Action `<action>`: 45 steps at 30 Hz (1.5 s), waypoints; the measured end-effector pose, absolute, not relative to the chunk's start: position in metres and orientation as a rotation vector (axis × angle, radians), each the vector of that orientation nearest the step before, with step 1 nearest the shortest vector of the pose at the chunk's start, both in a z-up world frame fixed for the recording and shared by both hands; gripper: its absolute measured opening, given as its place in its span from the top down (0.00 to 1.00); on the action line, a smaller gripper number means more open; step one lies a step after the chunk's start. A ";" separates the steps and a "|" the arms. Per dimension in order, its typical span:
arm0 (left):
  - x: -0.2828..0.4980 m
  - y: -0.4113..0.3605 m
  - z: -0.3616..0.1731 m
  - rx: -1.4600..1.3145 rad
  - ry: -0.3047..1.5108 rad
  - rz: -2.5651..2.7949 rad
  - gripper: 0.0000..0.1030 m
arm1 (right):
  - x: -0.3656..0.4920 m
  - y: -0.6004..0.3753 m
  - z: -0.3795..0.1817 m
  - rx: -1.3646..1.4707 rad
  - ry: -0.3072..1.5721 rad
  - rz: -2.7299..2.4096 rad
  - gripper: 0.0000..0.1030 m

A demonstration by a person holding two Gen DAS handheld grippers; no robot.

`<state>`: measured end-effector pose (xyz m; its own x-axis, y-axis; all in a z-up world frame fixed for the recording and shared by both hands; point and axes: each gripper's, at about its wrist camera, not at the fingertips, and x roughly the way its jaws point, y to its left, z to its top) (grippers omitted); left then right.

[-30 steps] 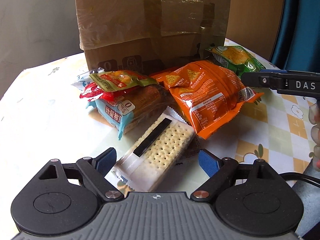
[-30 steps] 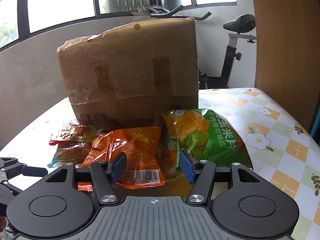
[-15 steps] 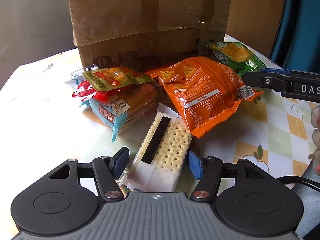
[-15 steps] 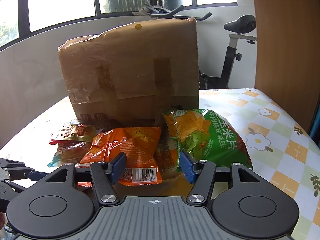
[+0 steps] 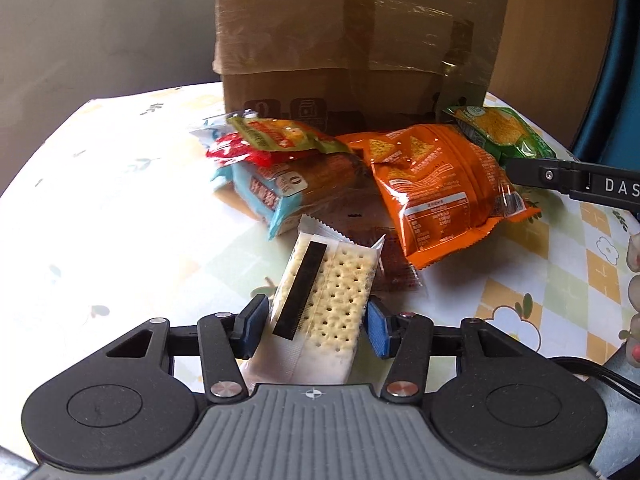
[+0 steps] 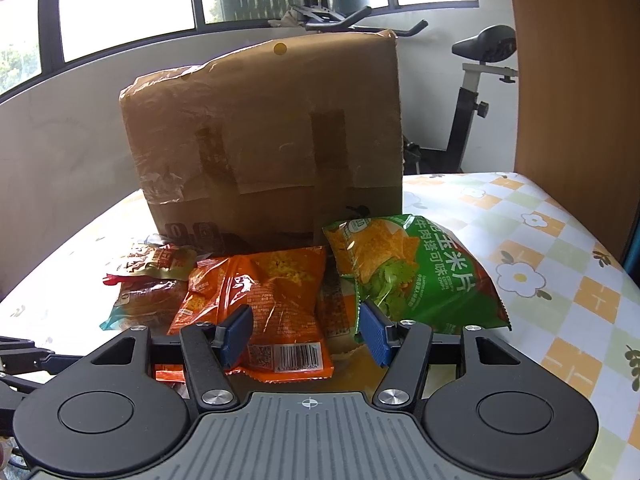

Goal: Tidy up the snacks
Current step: 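Close the left tool on the cracker pack while the right tool grips the orange chip bag, then lift both snacks and carry them over the cardboard box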

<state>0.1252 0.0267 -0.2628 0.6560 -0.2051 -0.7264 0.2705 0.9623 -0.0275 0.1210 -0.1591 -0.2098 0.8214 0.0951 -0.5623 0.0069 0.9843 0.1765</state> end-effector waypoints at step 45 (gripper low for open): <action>0.111 0.056 -0.265 -0.006 0.739 -0.034 0.48 | 0.190 -0.099 -0.233 0.014 0.688 0.059 0.21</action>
